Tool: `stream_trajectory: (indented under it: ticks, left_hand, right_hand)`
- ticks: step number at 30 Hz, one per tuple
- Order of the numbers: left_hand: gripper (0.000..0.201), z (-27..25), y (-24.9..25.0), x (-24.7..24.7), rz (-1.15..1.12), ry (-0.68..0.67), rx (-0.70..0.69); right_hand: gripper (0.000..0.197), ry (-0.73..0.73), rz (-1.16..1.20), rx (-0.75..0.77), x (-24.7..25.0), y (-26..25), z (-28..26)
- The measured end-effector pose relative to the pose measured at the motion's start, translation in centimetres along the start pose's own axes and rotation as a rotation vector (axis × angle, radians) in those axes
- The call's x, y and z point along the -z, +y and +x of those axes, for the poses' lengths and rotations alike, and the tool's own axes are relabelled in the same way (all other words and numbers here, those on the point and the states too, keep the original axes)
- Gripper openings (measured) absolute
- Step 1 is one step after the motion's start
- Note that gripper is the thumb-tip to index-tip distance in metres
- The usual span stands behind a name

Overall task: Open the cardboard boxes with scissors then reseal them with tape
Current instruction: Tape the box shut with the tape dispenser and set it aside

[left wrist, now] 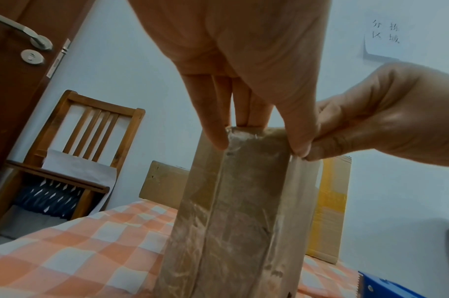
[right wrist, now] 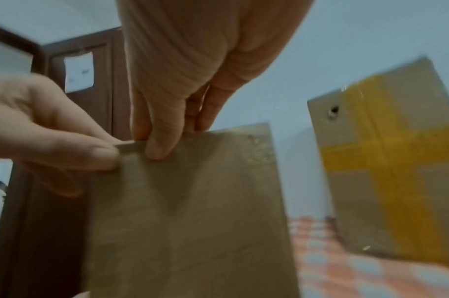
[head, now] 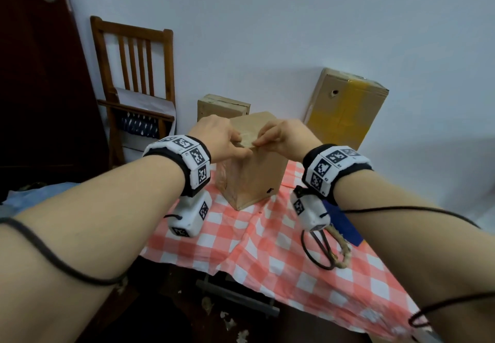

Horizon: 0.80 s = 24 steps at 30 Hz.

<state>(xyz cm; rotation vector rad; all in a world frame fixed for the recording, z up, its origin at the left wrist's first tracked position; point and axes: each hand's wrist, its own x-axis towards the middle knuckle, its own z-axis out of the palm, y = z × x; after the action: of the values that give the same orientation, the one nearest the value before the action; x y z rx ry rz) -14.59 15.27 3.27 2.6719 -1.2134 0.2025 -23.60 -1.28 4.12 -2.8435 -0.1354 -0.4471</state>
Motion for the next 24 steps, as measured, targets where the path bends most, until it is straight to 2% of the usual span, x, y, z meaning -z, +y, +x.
stream_trajectory:
  ticks: [4,5,7,10,14,16,18,20,21,22,24]
  left_hand:
    - [0.051,0.2,-0.2,-0.2,-0.019,0.025,-0.001]
    - [0.051,0.3,-0.2,-0.3,-0.012,0.029,-0.004]
    - [0.047,0.5,-0.1,-0.3,0.006,0.027,-0.014]
    - [0.044,0.2,-0.1,-0.2,-0.005,0.033,-0.015]
    - [0.053,-0.7,0.0,-0.2,-0.053,0.06,-0.013]
    - [0.056,-1.0,0.0,-0.1,-0.152,0.092,0.025]
    - [0.048,-1.6,0.2,-0.2,-0.283,0.153,0.06]
    - [0.039,-1.9,0.5,-0.4,-0.319,0.217,0.042]
    - [0.045,-2.1,0.8,-0.4,-0.314,0.253,0.043]
    - [0.065,-1.8,0.6,-0.7,-0.333,0.259,0.097]
    - [0.114,-1.8,0.4,-1.2,-0.525,0.161,0.231]
  right_hand:
    - [0.02,0.004,-0.211,-0.162,2.5,2.3,-0.5]
    - [0.022,-0.003,-0.243,-0.157,2.4,1.9,-0.4]
    - [0.027,-0.03,-0.22,-0.047,1.0,0.1,0.0]
    - [0.024,-0.046,-0.131,0.05,-0.7,-1.6,0.0]
    - [0.018,-0.038,-0.172,-0.169,0.8,0.5,-0.5]
    - [0.01,0.035,-0.097,-0.304,0.7,0.6,-0.8]
    - [0.027,0.146,0.073,-0.431,-0.2,0.1,-1.0]
    - [0.039,0.201,0.156,-0.503,-0.9,-0.2,-1.2]
    - [0.04,0.198,0.145,-0.511,-0.9,-0.5,-1.5]
    - [0.039,0.188,0.142,-0.521,-0.7,-0.8,-1.9]
    - [0.039,0.189,0.212,-0.535,-0.4,-0.9,-2.9]
